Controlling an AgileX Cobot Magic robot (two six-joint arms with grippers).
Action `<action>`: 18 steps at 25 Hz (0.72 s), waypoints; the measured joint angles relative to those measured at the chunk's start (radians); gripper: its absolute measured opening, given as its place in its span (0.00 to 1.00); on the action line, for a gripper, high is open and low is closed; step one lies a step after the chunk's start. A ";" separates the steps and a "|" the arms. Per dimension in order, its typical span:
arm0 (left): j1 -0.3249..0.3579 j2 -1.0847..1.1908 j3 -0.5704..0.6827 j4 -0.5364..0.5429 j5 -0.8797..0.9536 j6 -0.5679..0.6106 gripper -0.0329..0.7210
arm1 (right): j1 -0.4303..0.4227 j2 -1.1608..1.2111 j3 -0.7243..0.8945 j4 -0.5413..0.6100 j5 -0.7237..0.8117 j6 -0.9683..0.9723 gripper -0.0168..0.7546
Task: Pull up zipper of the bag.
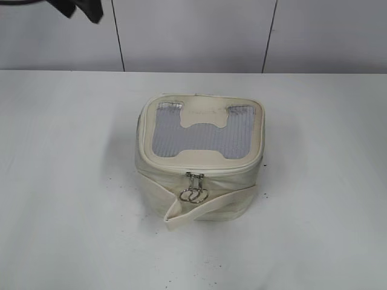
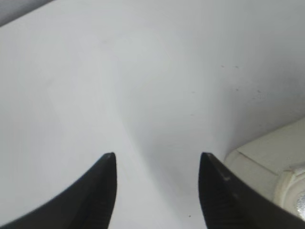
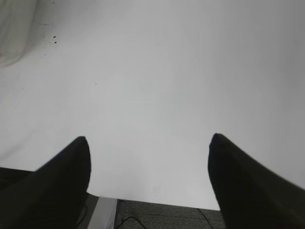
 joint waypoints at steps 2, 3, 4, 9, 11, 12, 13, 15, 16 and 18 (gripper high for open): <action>0.033 -0.065 0.002 0.005 0.001 -0.010 0.61 | -0.001 -0.042 0.000 -0.007 0.031 0.009 0.79; 0.046 -0.094 0.009 0.005 0.000 -0.014 0.61 | -0.001 -0.060 0.000 -0.012 0.043 0.010 0.79; 0.060 -0.126 0.025 0.007 -0.002 -0.018 0.61 | -0.001 -0.082 0.001 -0.015 0.055 0.010 0.79; 0.103 -0.362 0.226 0.018 -0.002 -0.035 0.61 | -0.001 -0.214 0.071 -0.018 0.106 0.011 0.79; 0.103 -0.466 0.353 0.017 -0.001 -0.035 0.61 | -0.001 -0.275 0.111 -0.018 0.117 0.011 0.79; 0.103 -0.526 0.410 0.017 -0.001 -0.035 0.61 | -0.001 -0.310 0.134 -0.017 0.119 0.011 0.79; 0.103 -0.578 0.479 0.015 -0.002 -0.035 0.61 | -0.001 -0.345 0.158 -0.017 0.120 0.011 0.79; 0.103 -0.695 0.610 0.008 0.000 -0.043 0.61 | -0.001 -0.427 0.202 -0.017 0.122 0.011 0.79; 0.103 -0.762 0.683 0.007 0.000 -0.044 0.61 | -0.001 -0.462 0.224 -0.016 0.122 0.011 0.79; 0.103 -0.899 0.814 0.006 0.002 -0.045 0.61 | -0.001 -0.530 0.267 -0.016 0.121 0.011 0.79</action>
